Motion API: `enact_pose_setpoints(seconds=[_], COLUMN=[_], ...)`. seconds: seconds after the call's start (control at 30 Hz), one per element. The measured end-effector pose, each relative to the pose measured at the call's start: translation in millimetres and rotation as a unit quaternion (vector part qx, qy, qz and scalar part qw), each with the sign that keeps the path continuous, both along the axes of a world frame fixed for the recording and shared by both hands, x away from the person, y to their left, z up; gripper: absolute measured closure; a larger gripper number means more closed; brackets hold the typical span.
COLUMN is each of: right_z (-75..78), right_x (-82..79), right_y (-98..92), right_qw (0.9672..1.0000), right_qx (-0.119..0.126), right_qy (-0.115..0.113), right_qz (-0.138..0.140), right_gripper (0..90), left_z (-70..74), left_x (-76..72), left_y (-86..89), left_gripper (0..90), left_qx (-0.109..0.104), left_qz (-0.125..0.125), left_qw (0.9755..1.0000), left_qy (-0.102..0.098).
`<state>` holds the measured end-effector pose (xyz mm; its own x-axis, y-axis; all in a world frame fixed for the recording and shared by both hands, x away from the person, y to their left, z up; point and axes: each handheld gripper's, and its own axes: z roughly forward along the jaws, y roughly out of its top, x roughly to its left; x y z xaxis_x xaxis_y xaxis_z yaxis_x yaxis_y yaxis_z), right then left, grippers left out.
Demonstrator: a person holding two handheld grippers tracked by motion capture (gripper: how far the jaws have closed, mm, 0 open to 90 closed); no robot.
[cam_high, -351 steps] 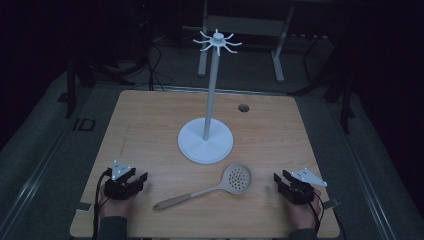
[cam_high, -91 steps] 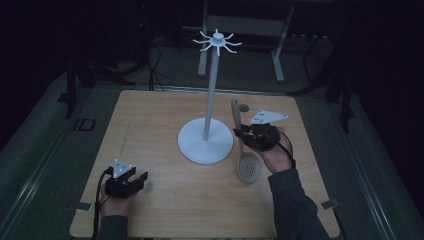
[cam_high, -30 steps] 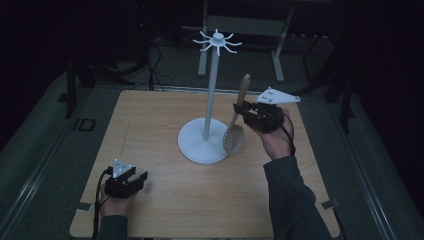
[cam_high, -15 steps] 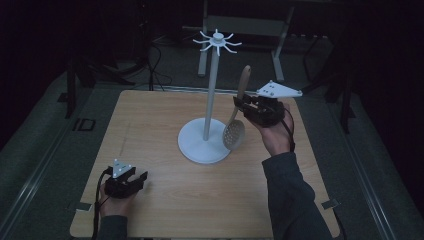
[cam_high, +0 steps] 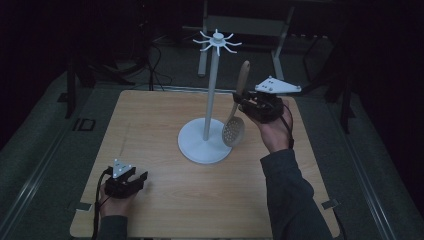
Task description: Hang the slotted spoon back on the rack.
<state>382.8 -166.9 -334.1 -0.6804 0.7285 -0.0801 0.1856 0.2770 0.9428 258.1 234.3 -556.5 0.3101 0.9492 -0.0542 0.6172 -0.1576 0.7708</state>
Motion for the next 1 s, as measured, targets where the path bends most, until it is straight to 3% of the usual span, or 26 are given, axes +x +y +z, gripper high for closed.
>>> enact_pose_setpoints(seconds=[1.0], right_z=[13.3], right_x=[17.0], right_y=[14.2], right_qw=[0.9999], right_qx=[-0.006], right_qy=[0.011], right_qz=[-0.006], right_gripper=[73.9], left_z=[-0.5], left_x=[0.6], left_y=[0.0], left_gripper=[48.9], left_qx=[-0.001], left_qz=[0.000], left_qw=[1.0000], left_qy=[0.001])
